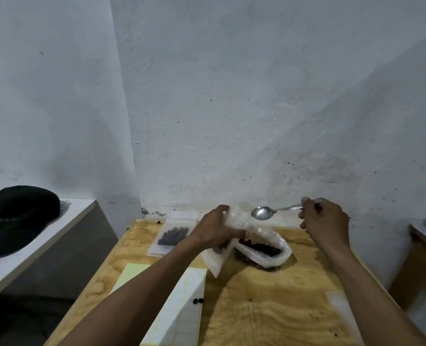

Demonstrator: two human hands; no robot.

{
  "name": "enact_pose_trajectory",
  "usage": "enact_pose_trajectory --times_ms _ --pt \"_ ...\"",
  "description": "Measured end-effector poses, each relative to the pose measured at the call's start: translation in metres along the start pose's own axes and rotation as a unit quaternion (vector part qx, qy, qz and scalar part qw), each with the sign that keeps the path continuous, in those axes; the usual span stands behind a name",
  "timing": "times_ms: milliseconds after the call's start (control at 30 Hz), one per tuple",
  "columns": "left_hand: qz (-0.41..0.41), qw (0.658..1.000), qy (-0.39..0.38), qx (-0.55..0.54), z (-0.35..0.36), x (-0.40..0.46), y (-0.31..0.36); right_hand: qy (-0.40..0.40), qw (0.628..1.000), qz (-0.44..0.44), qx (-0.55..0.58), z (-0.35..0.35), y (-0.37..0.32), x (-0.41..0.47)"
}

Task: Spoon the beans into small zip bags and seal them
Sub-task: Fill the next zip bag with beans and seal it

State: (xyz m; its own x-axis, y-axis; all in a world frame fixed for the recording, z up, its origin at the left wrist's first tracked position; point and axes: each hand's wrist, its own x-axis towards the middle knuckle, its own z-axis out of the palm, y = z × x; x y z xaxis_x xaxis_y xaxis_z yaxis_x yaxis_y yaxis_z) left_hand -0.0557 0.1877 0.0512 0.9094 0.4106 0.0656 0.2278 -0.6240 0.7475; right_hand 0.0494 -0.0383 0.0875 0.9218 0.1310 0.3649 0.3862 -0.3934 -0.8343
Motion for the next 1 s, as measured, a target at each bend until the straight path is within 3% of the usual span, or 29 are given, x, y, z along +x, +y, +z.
enact_pose_trajectory --times_ms 233,333,400,467,533,600,767,867,1000 --pt "-0.046 0.986 0.037 -0.157 0.001 0.002 0.001 -0.071 0.989 0.051 -0.119 0.014 0.045 -0.018" --pt "-0.053 0.977 0.038 -0.202 0.001 -0.001 0.013 -0.059 0.977 0.008 -0.207 0.022 0.037 -0.023" --pt "-0.059 0.969 0.042 -0.236 0.000 -0.002 0.024 -0.114 0.988 -0.031 -0.104 0.027 0.016 -0.029" --pt "-0.070 0.959 0.046 -0.272 0.000 -0.001 0.034 -0.248 0.969 -0.009 0.010 0.036 -0.010 -0.036" --pt "-0.079 0.951 0.051 -0.296 0.000 0.002 0.042 -0.325 0.946 -0.017 0.014 0.047 -0.020 -0.039" --pt "-0.085 0.945 0.060 -0.309 -0.003 0.002 0.045 -0.306 0.951 -0.037 0.013 0.054 -0.021 -0.040" --pt "-0.036 0.907 0.113 -0.404 -0.025 0.003 0.031 -0.310 0.937 0.058 0.151 0.056 -0.016 -0.032" --pt "-0.014 0.908 0.142 -0.393 -0.032 0.001 0.027 -0.333 0.929 0.064 0.147 0.054 -0.017 -0.030" --pt "-0.010 0.918 0.167 -0.359 -0.029 -0.003 0.027 -0.275 0.943 0.051 0.179 0.048 -0.025 -0.019"
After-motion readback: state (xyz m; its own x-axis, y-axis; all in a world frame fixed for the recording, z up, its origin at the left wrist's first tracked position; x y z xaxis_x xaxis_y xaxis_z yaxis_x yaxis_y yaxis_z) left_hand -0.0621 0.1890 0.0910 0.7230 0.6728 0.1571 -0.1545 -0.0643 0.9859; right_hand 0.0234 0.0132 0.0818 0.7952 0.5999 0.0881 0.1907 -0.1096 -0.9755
